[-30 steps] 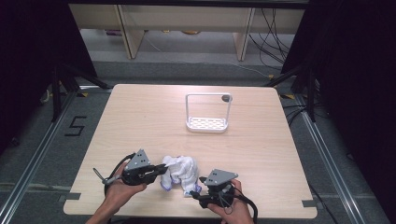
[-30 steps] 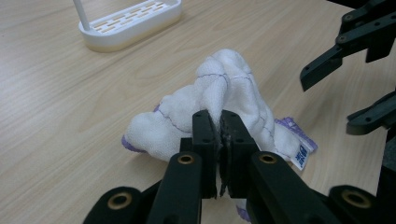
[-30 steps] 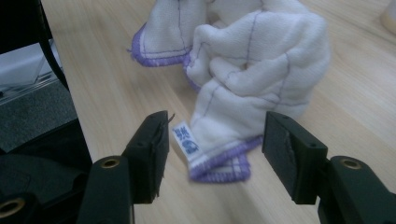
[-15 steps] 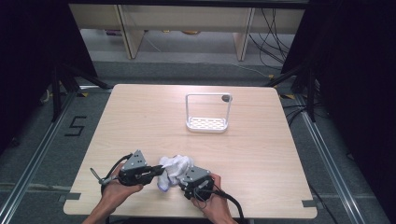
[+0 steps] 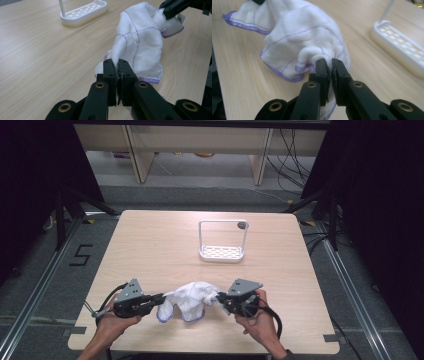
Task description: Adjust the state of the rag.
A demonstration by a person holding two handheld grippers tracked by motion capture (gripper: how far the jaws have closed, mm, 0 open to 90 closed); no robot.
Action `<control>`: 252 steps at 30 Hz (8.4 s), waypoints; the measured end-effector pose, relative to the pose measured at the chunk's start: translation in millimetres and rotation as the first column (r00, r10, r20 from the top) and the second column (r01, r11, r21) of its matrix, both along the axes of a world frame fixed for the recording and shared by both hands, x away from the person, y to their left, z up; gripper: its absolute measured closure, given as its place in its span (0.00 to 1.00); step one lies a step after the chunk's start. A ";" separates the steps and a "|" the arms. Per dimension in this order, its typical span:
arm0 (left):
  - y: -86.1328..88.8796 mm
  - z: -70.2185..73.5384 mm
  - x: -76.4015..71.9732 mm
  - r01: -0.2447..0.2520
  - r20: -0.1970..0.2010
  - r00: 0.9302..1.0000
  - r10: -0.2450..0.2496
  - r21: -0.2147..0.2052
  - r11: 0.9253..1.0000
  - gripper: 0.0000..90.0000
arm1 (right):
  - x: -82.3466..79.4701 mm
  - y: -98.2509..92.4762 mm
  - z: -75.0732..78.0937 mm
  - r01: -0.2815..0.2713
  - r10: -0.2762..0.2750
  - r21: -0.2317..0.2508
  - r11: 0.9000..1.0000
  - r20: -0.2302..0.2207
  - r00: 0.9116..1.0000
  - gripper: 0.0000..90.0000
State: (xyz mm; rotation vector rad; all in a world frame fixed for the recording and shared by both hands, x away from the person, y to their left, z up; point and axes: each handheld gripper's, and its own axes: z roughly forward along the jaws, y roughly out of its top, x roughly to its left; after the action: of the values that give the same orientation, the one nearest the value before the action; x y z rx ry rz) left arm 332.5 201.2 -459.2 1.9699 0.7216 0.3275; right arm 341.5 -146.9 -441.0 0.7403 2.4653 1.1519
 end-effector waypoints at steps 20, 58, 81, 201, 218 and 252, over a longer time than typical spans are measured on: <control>-30.3 -21.5 65.9 -0.174 0.009 0.985 0.174 0.117 0.978 0.52 | 90.8 -34.6 -35.2 0.181 -0.187 -0.055 0.982 -0.126 0.974 0.58; -135.1 -26.7 40.6 0.143 -0.013 0.990 -0.143 0.135 0.980 0.94 | 40.3 -65.7 -34.7 0.187 -0.192 -0.045 0.981 -0.123 0.974 0.54; -89.7 14.2 55.2 0.058 0.006 0.998 -0.058 0.006 0.998 0.94 | 49.8 -51.9 -48.7 0.099 -0.112 -0.141 0.985 -0.090 0.990 1.00; -44.9 -33.2 -30.3 0.174 -0.104 0.981 -0.162 0.118 0.978 0.95 | -21.6 -26.9 9.7 -0.043 0.026 -0.112 0.993 -0.153 0.988 0.92; -43.5 -44.1 -12.1 0.135 -0.147 0.982 -0.117 0.122 0.983 0.94 | 78.3 47.7 2.1 -0.120 0.041 -0.235 0.965 -0.318 0.947 0.75; -37.4 -42.6 -19.1 0.123 -0.131 0.985 -0.108 0.109 0.986 0.94 | 96.9 32.3 12.5 -0.078 0.066 -0.030 0.997 -0.281 0.957 0.95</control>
State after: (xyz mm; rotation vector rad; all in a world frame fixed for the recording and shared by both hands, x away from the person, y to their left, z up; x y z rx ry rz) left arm 313.4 163.8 -501.7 2.1485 0.6763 0.1808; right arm 438.4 -114.5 -428.5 0.8607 2.7606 1.0823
